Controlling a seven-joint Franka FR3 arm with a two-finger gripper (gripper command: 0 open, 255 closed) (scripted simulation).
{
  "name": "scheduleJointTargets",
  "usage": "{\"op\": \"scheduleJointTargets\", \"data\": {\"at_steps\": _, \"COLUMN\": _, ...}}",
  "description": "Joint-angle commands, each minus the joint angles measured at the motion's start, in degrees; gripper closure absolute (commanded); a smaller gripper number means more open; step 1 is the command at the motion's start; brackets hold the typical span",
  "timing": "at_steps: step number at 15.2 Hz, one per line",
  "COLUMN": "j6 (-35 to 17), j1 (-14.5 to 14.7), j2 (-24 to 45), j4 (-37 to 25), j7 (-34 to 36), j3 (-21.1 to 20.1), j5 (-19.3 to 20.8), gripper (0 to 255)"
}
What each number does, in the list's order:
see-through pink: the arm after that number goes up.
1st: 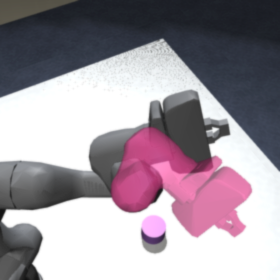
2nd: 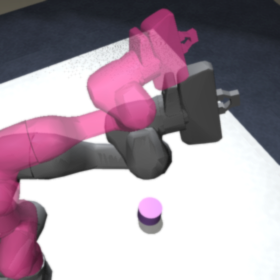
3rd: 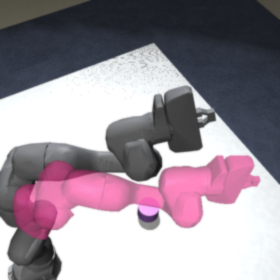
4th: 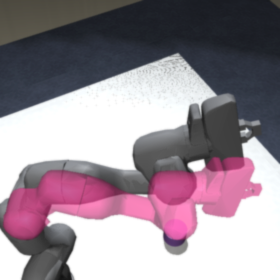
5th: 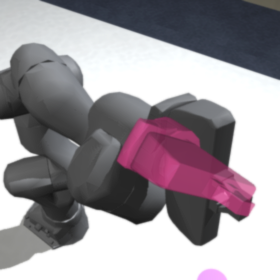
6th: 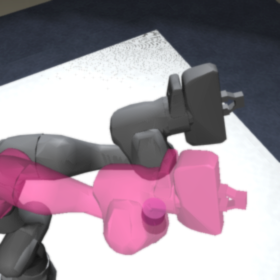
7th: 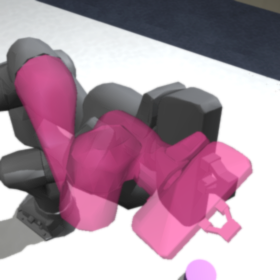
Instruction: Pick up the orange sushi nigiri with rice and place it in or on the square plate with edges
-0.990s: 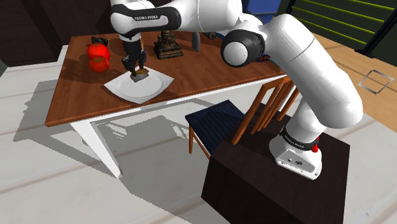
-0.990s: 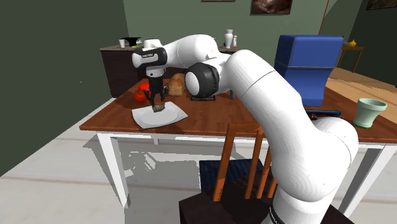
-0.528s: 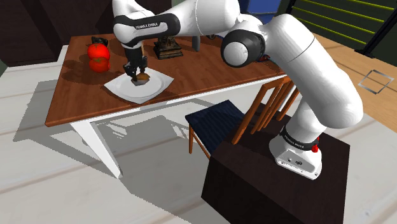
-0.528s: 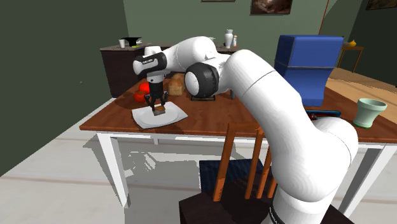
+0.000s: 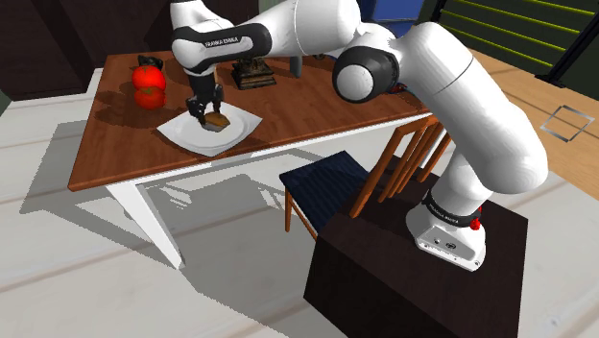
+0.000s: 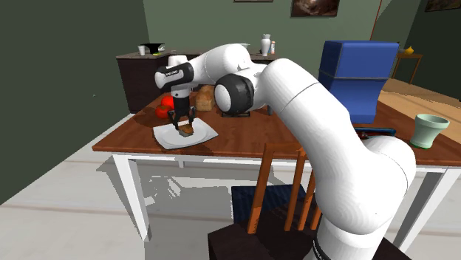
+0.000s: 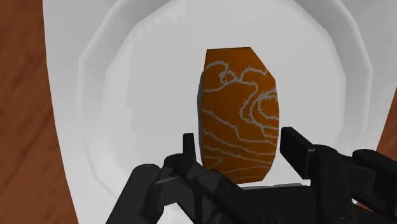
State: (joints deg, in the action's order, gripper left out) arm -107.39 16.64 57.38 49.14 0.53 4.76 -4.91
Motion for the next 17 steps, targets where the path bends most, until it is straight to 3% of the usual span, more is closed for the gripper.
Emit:
{"op": "scheduleJointTargets", "data": {"at_steps": 1, "j6": -0.2, "j1": 0.0, "j2": -0.1, "j4": 0.5, "j7": 0.0, "j3": 0.0, "j5": 0.0, "gripper": 0}}
{"op": "scheduleJointTargets", "data": {"at_steps": 5, "j6": 0.1, "j1": 0.0, "j2": 0.3, "j4": -0.2, "j7": 0.0, "j3": 0.0, "j5": 0.0, "gripper": 0}}
{"op": "scheduleJointTargets", "data": {"at_steps": 9, "j6": 6.7, "j1": -0.3, "j2": -0.7, "j4": -5.9, "j7": 0.2, "j3": 0.0, "j5": 0.1, "gripper": 0}}
{"op": "scheduleJointTargets", "data": {"at_steps": 17, "j6": 6.7, "j1": -0.3, "j2": -0.6, "j4": -5.9, "j7": 0.2, "j3": 0.0, "j5": 0.1, "gripper": 0}}
